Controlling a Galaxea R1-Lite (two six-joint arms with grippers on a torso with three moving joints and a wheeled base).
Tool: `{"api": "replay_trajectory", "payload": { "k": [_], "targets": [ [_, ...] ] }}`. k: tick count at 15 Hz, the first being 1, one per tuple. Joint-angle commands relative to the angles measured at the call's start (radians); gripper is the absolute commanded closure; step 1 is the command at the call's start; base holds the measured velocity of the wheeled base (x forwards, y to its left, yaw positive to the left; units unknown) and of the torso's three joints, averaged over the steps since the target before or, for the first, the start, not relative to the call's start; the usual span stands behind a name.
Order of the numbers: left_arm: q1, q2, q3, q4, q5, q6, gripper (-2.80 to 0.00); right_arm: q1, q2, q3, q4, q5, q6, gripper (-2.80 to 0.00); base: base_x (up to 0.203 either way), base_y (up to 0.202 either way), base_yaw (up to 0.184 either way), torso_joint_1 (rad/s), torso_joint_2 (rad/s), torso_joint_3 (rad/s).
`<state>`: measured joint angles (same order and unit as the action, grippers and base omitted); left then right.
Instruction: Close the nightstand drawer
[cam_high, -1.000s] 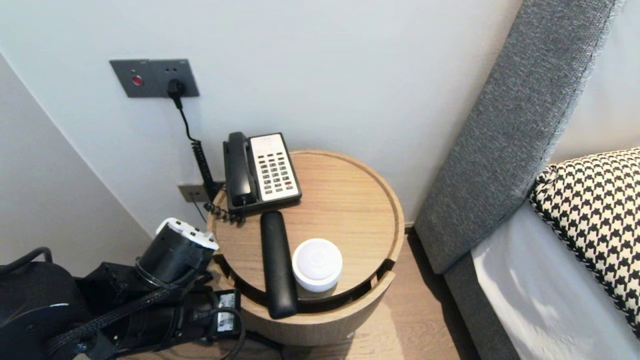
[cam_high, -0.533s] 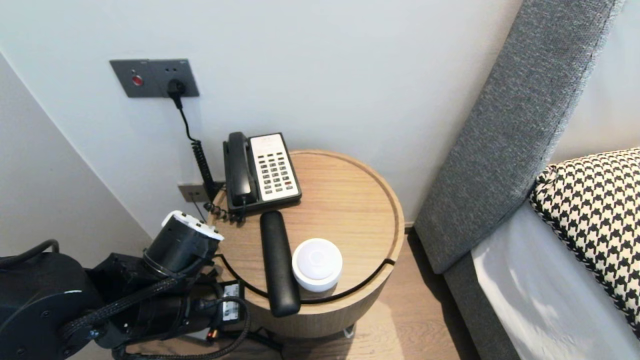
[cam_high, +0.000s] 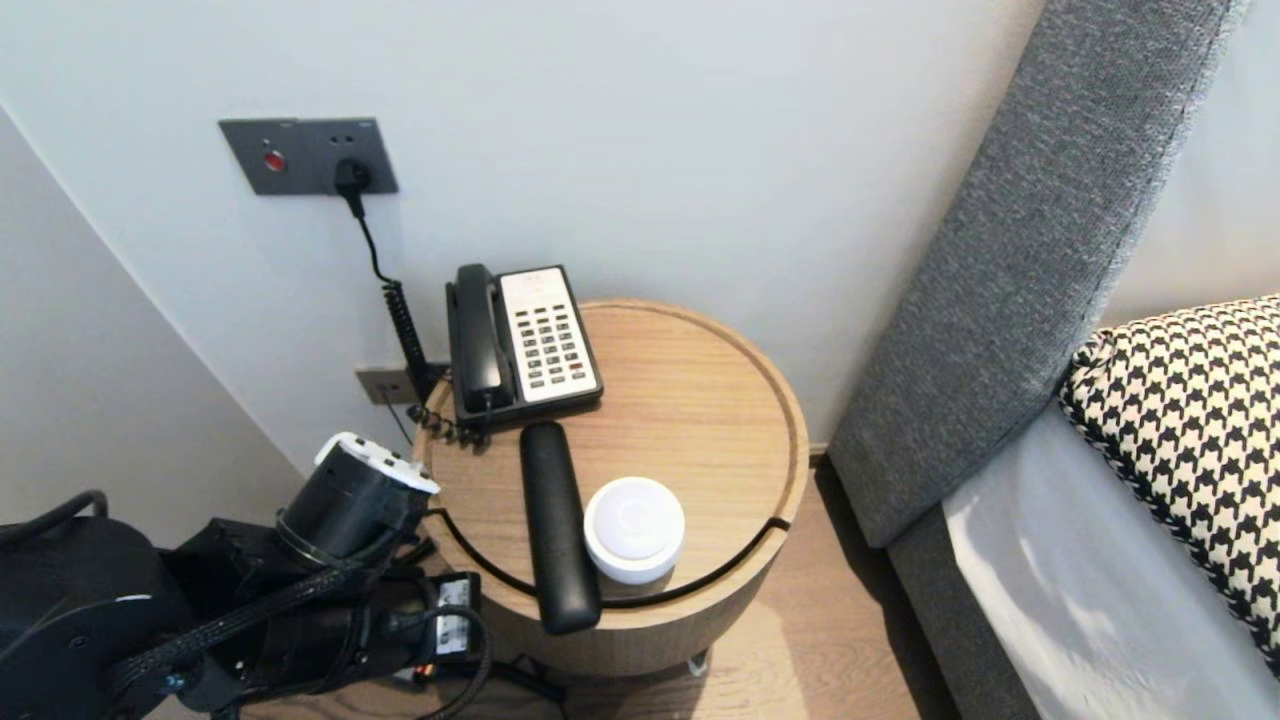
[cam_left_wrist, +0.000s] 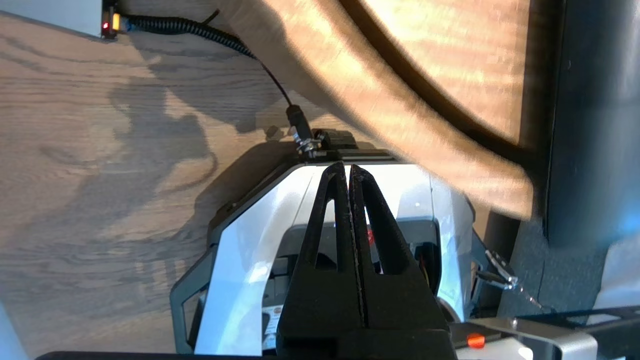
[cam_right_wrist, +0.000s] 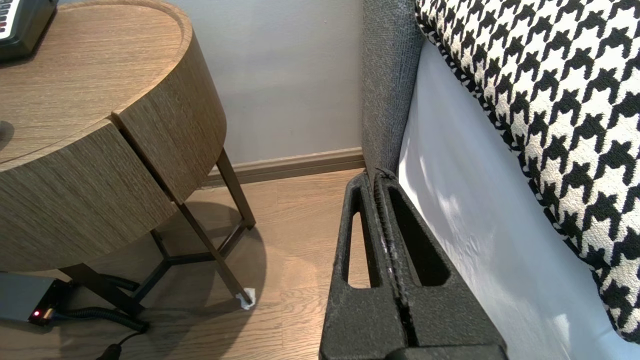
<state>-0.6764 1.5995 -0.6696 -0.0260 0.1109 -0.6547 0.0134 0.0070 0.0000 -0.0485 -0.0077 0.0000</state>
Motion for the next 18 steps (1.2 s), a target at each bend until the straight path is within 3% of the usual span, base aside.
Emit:
{"api": "replay_trajectory", "payload": {
  "k": [1,6,10,14,18],
  "targets": [
    [0.000,-0.065,0.025,0.006,0.001,-0.003,0.00,0.000,0.001,0.026,-0.001,0.000,0.000,0.00,0.000,0.000,0.000,0.000,0.00,0.000],
    [0.053,-0.185,0.091,0.043,0.023,0.007,0.00,0.000,0.001,0.026,-0.001,0.000,0.000,0.00,0.000,0.000,0.000,0.000,0.00,0.000],
    [0.188,-0.266,0.096,0.107,0.025,0.058,0.00,0.000,0.001,0.026,-0.001,0.000,0.000,0.00,0.000,0.000,0.000,0.000,0.00,0.000],
    [0.366,-0.346,0.099,0.151,0.009,0.170,0.00,0.000,0.001,0.026,-0.001,0.000,0.000,0.00,0.000,0.000,0.000,0.000,0.00,0.000],
    [0.593,-0.436,0.099,0.180,-0.110,0.307,0.00,0.000,0.001,0.026,-0.001,0.000,0.000,0.00,0.000,0.000,0.000,0.000,0.00,0.000]
  ]
}}
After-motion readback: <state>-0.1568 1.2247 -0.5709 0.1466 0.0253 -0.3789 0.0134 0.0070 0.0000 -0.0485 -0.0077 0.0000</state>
